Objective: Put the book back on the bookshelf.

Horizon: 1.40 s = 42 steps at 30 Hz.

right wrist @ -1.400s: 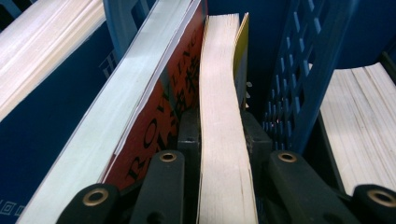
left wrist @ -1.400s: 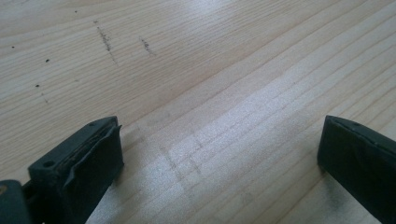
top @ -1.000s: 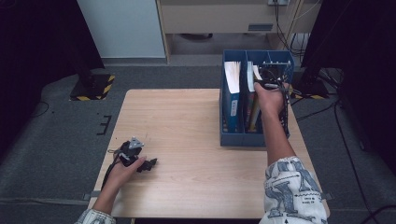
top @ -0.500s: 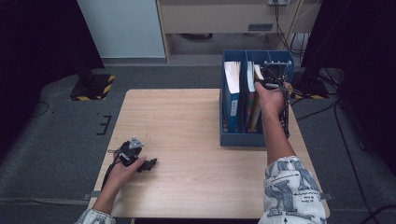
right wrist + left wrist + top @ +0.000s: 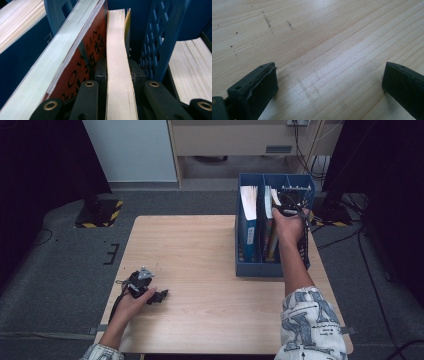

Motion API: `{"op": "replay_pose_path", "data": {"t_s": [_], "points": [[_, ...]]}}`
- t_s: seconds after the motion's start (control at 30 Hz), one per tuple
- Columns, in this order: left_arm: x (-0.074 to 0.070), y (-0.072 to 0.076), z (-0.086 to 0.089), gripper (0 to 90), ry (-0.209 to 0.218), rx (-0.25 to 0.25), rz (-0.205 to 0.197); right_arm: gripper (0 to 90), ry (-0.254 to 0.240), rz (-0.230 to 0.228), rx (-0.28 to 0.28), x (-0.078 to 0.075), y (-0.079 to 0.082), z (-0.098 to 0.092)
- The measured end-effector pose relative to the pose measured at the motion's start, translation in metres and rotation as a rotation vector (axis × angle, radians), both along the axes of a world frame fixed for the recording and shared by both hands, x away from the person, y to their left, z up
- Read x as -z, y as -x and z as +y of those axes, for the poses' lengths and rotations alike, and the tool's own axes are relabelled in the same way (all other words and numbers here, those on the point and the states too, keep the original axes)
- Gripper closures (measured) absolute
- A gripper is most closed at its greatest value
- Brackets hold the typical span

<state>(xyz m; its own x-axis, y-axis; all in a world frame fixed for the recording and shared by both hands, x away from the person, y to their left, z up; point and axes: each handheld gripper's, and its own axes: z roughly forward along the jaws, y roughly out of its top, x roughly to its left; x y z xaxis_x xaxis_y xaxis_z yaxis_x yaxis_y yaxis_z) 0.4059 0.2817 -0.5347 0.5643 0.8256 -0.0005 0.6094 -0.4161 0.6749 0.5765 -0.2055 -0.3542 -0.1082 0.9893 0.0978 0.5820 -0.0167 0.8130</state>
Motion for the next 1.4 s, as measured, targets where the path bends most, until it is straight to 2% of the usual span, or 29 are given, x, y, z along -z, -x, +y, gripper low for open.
{"op": "replay_pose_path", "data": {"t_s": [0.17, 0.2, 0.43, 0.67, 0.8, 1.0, 1.2, 1.4], "points": [[0.000, 0.000, 0.000, 0.0, 0.000, -0.001, 0.000, 71.5, -0.021, 0.007, -0.014, 0.000, 0.000, 0.000], [0.000, 0.000, 0.000, 0.0, 0.000, -0.001, 0.000, 70.2, -0.037, 0.015, -0.017, 0.000, 0.000, 0.000], [0.000, 0.000, 0.000, 0.0, 0.000, -0.001, 0.000, 67.3, -0.043, 0.034, -0.033, -0.002, 0.002, -0.001], [0.000, 0.000, 0.000, 0.0, 0.002, -0.002, -0.002, 58.9, -0.052, 0.014, -0.042, -0.008, 0.008, -0.005], [0.000, 0.000, 0.000, 0.0, 0.002, -0.002, -0.002, 50.5, -0.057, -0.001, -0.041, -0.014, 0.014, -0.008], [0.000, 0.000, 0.000, 0.0, 0.002, -0.002, -0.001, 44.5, -0.054, -0.020, -0.049, -0.022, 0.023, -0.011], [0.000, 0.000, 0.000, 0.0, 0.000, -0.002, 0.000, 36.0, -0.061, -0.023, -0.054, -0.027, 0.029, -0.015], [0.000, 0.000, -0.001, 0.0, 0.002, -0.005, -0.001, 29.2, -0.066, -0.039, -0.085, -0.034, 0.041, -0.019]]}}
